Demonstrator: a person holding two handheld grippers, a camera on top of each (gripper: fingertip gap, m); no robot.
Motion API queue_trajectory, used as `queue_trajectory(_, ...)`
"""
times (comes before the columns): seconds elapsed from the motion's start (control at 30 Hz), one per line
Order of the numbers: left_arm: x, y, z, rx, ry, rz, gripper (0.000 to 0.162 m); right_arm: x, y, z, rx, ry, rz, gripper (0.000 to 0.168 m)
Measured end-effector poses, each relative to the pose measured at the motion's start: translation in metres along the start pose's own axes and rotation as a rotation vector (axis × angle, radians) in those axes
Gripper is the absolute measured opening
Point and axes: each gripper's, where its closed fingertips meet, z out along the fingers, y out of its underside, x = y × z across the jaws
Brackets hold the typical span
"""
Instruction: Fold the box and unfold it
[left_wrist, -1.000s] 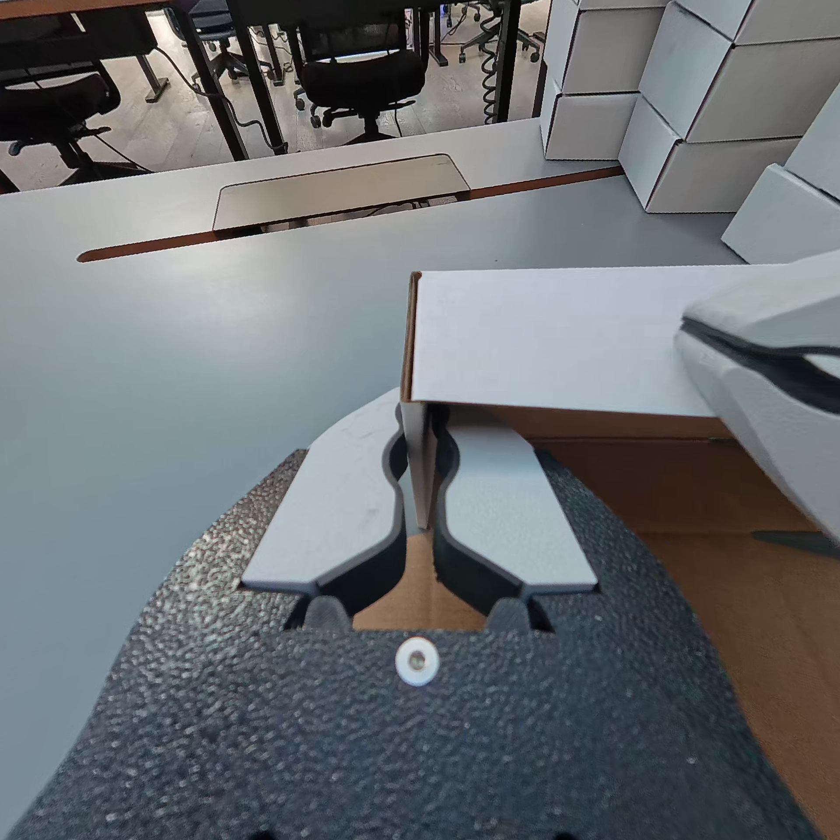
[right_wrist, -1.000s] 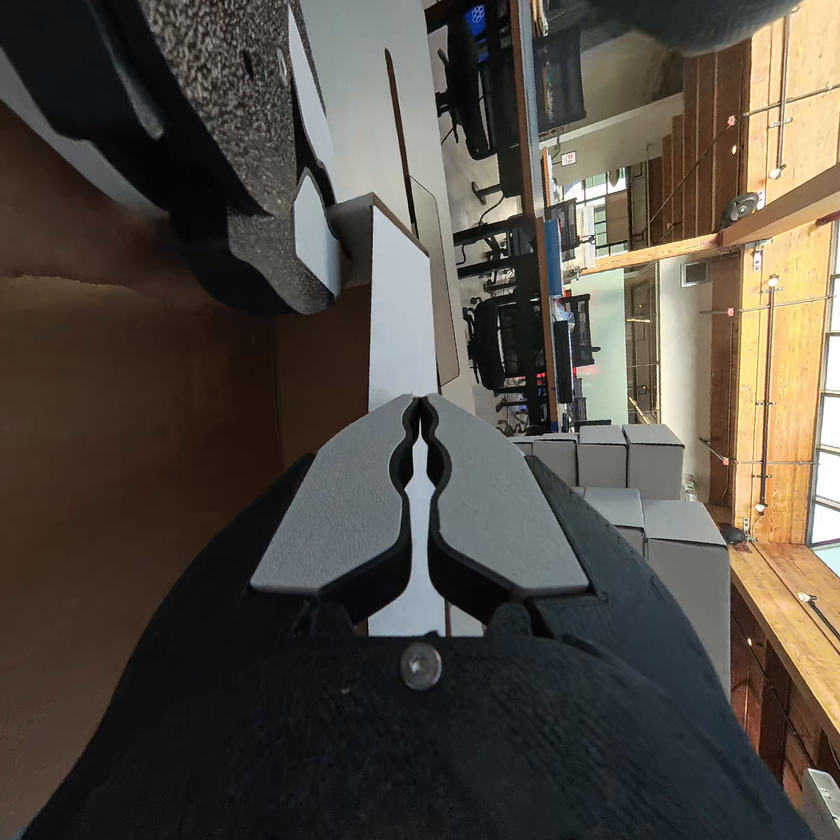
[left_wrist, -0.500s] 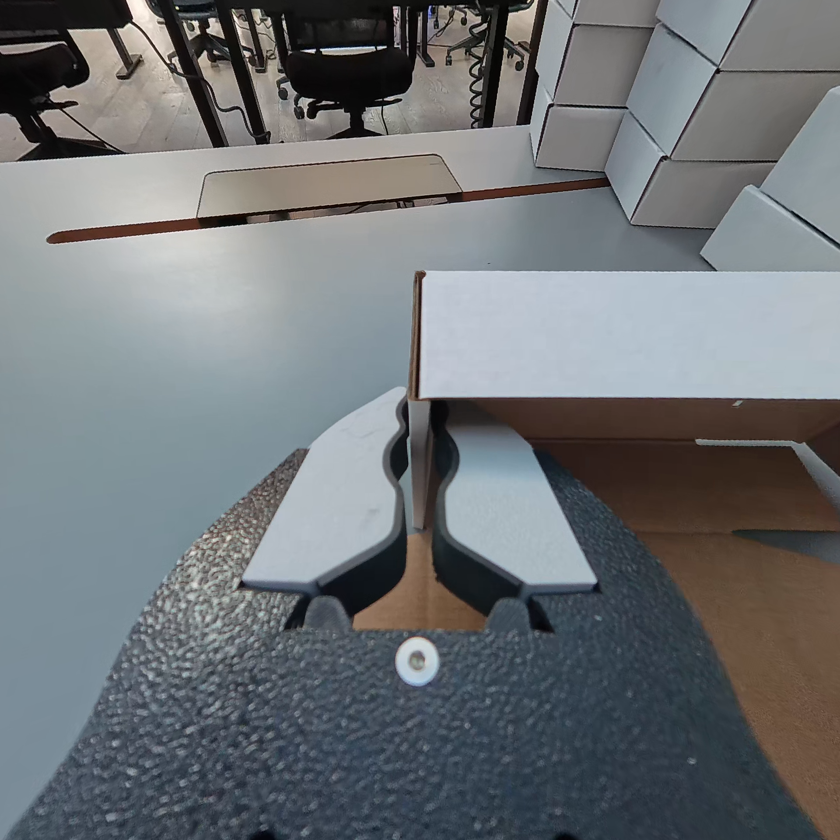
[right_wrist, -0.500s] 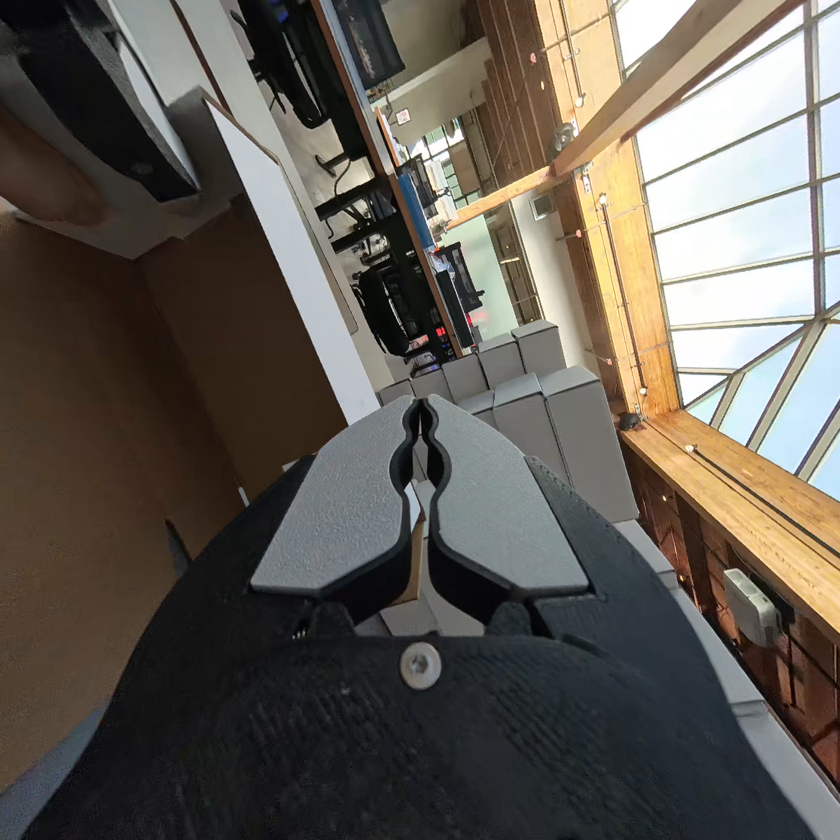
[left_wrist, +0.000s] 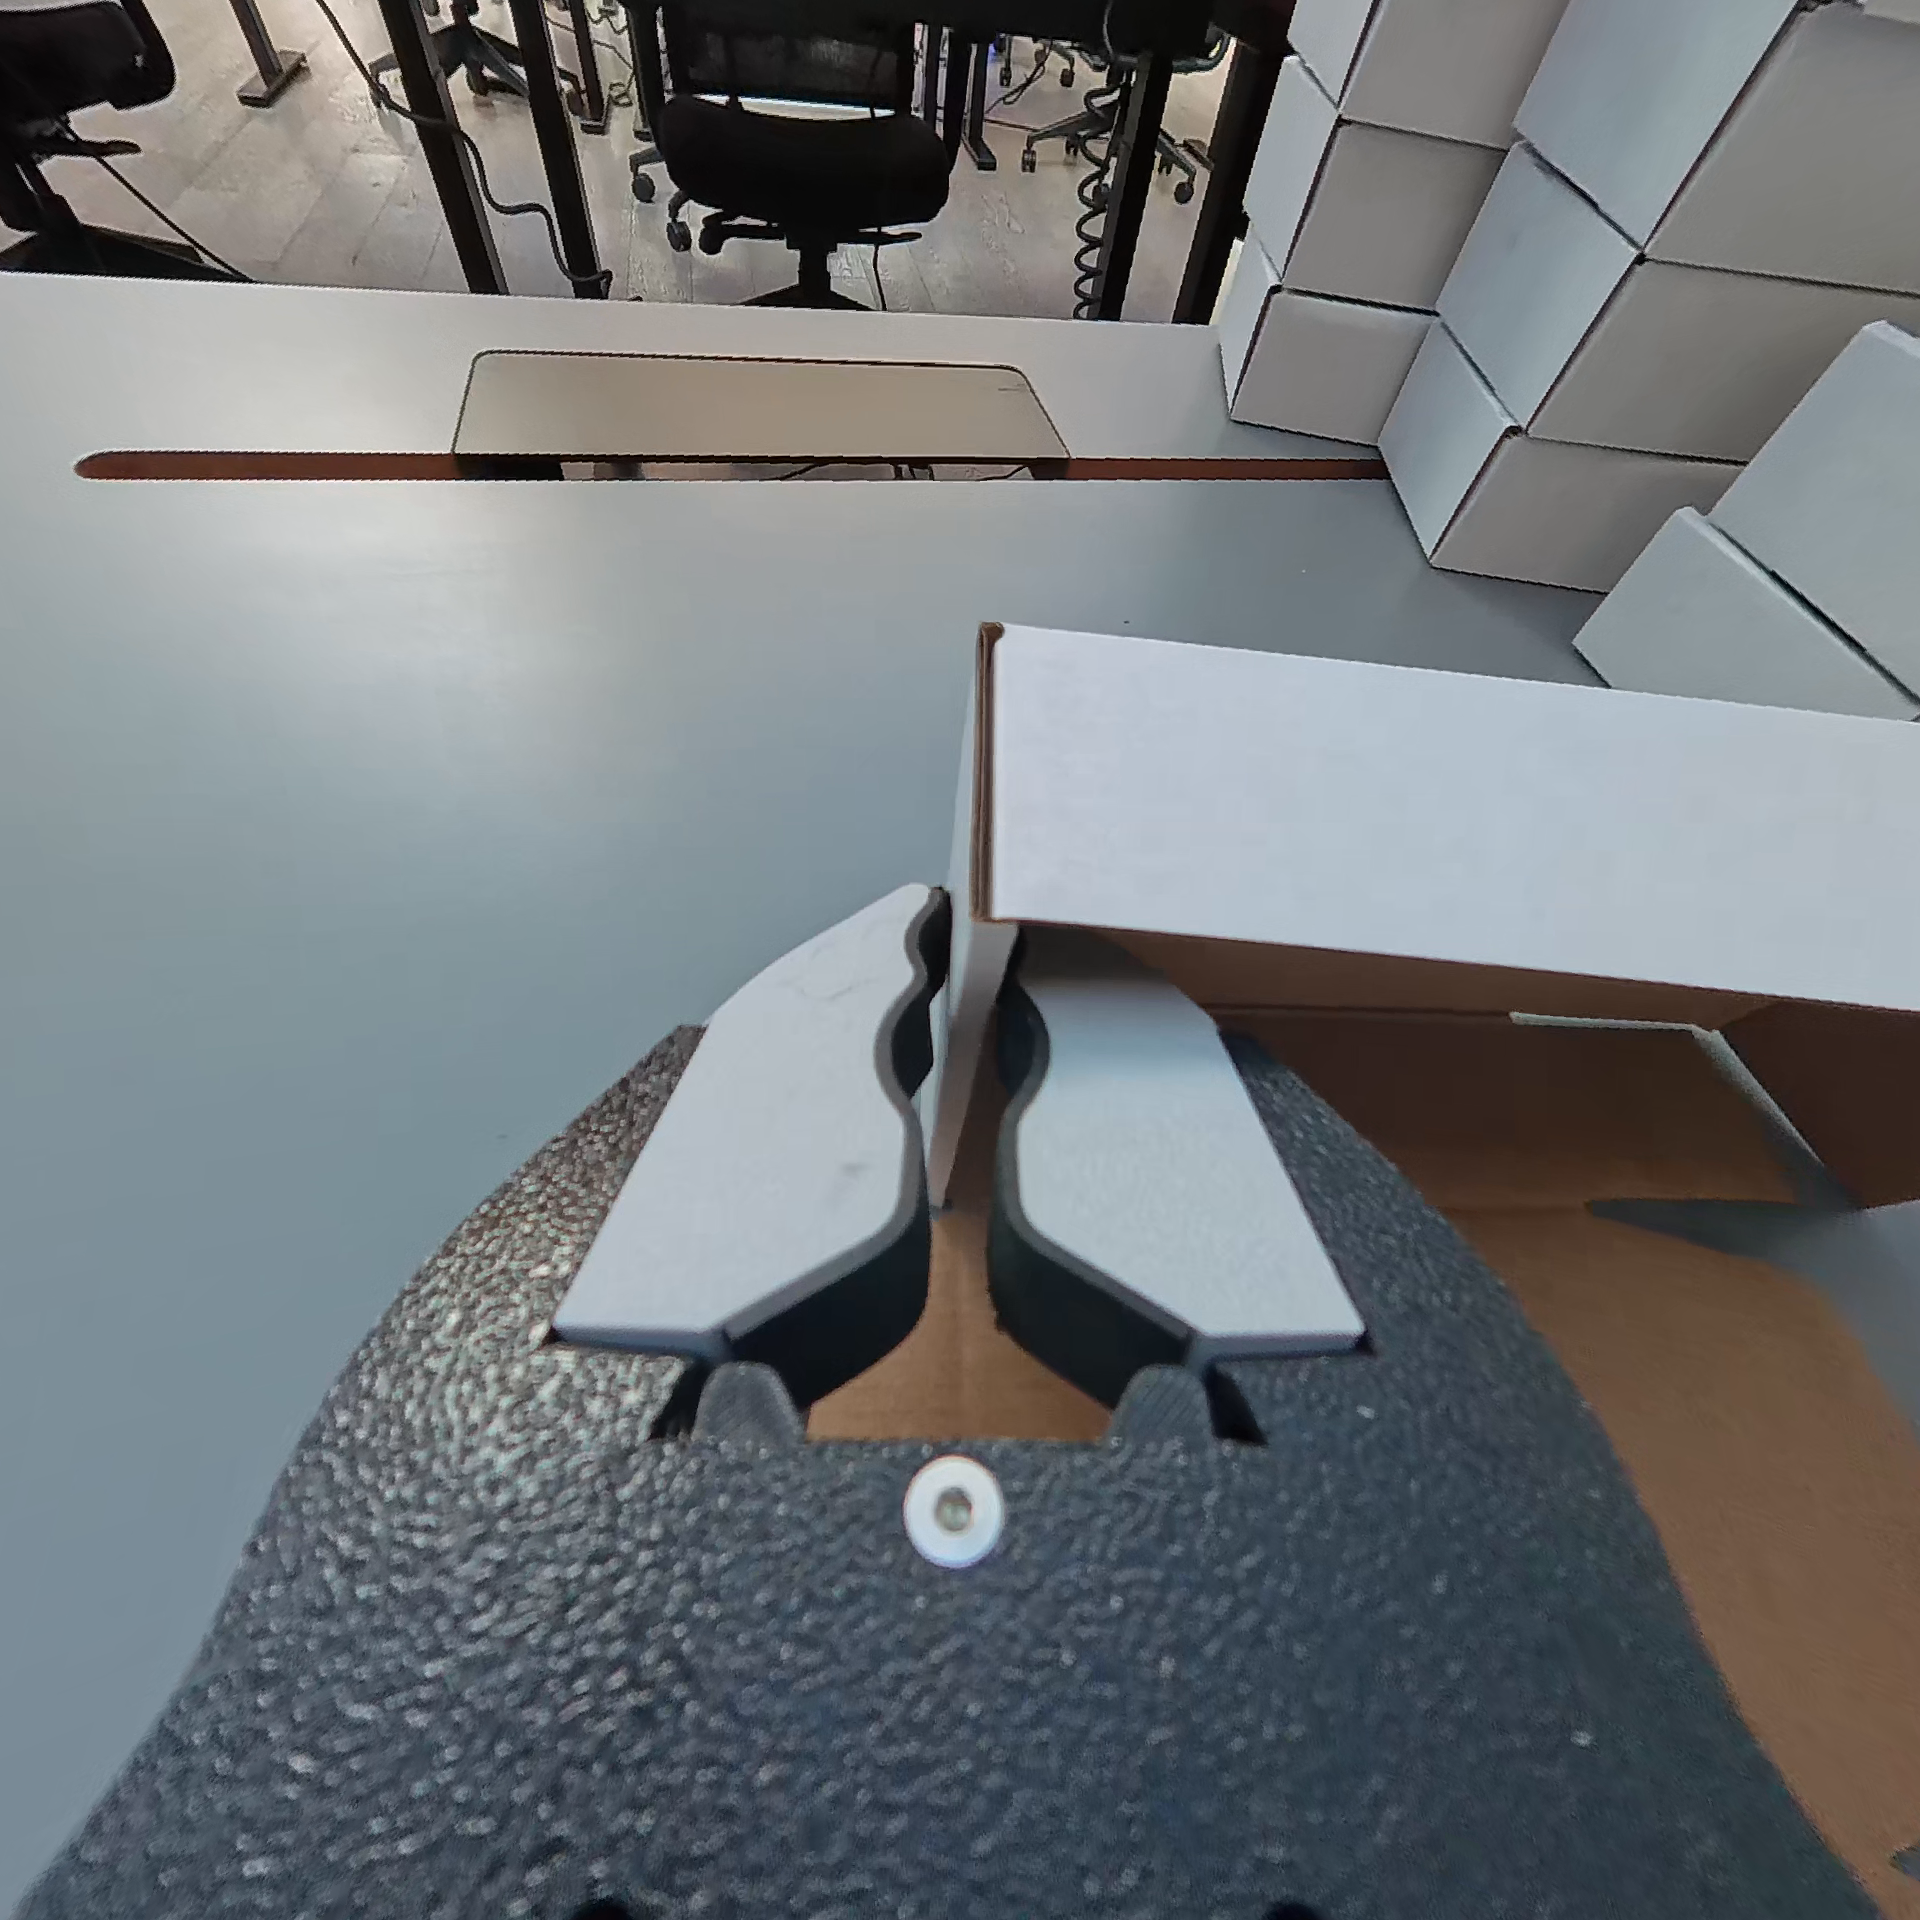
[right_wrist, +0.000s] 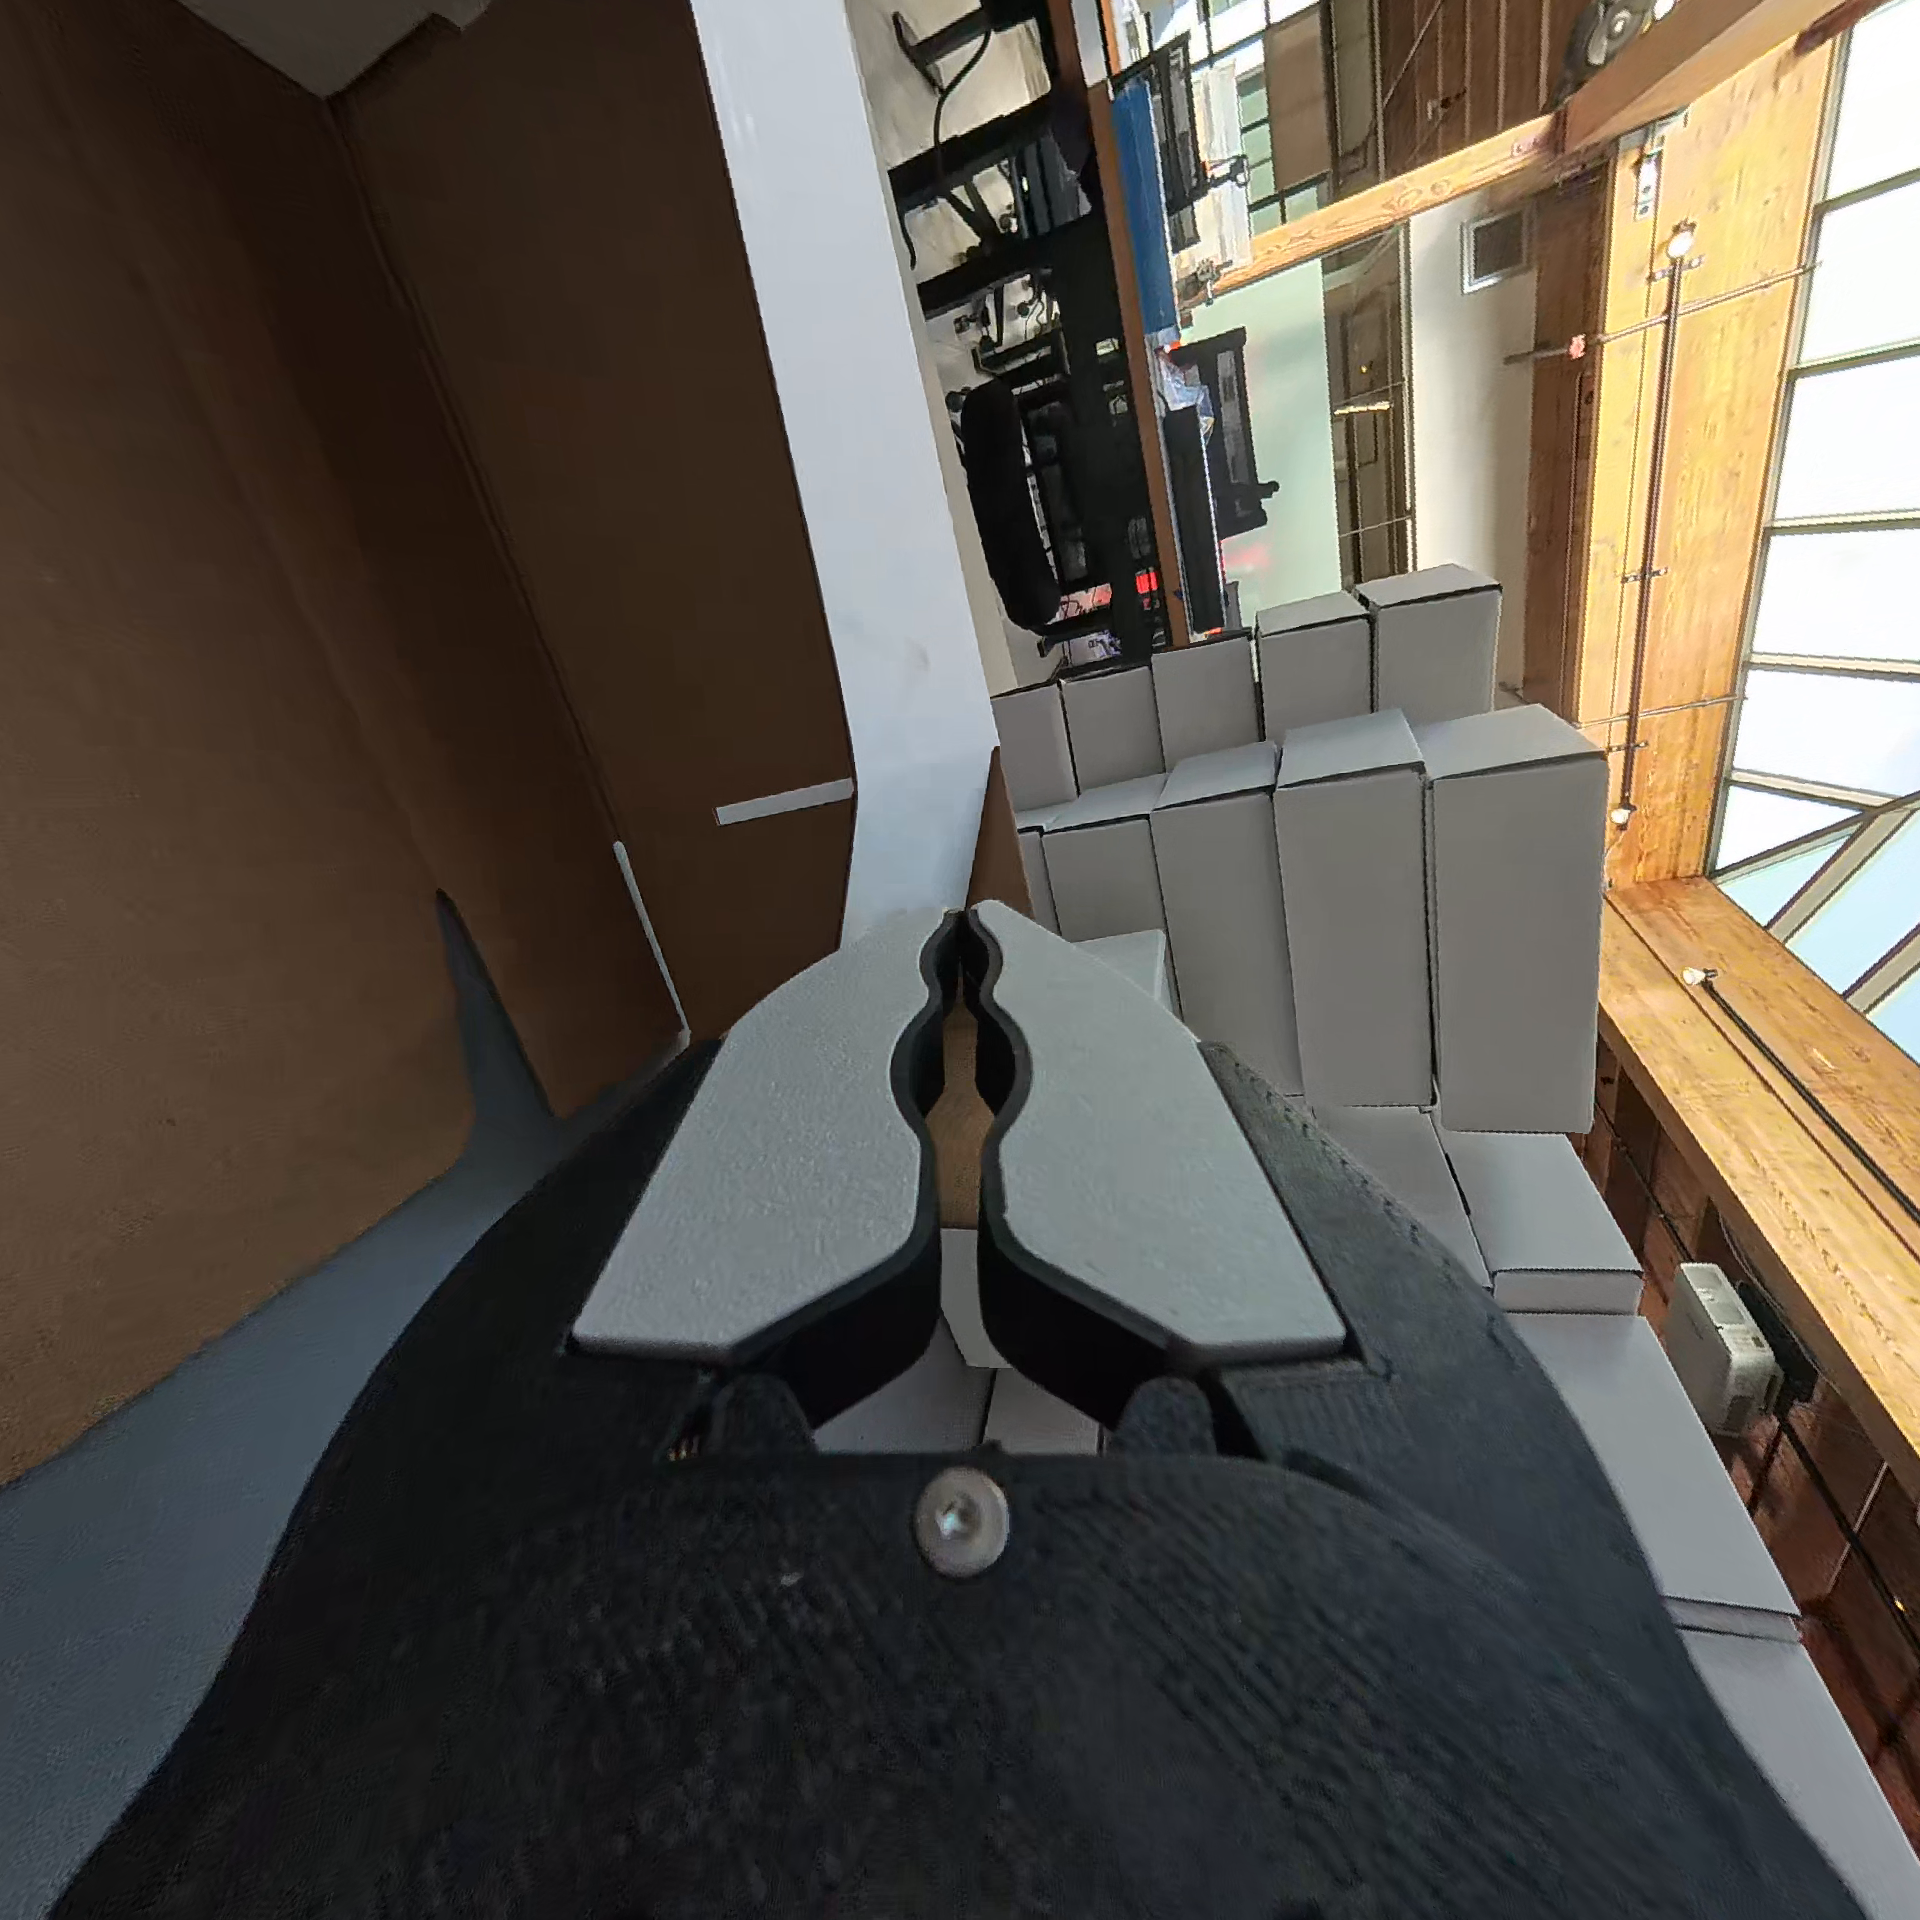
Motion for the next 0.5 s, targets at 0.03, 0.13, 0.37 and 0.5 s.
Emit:
queue_trajectory(0.03,0.000,0.000,0.000,0.001,0.010,-0.009,0.006,-0.003,0.000,0.002,-0.007,-0.014,0.002,0.000)
queue_trajectory(0.13,-0.001,0.000,0.000,0.002,0.020,-0.036,0.007,-0.010,0.000,0.009,-0.012,-0.030,-0.005,0.000)
queue_trajectory(0.37,-0.006,-0.009,-0.011,0.090,-0.013,-0.050,0.006,-0.010,-0.016,0.005,-0.016,-0.008,0.091,0.000)
queue_trajectory(0.5,-0.008,-0.011,-0.018,0.124,-0.068,-0.015,0.006,-0.002,-0.023,0.003,0.017,0.022,0.178,0.000)
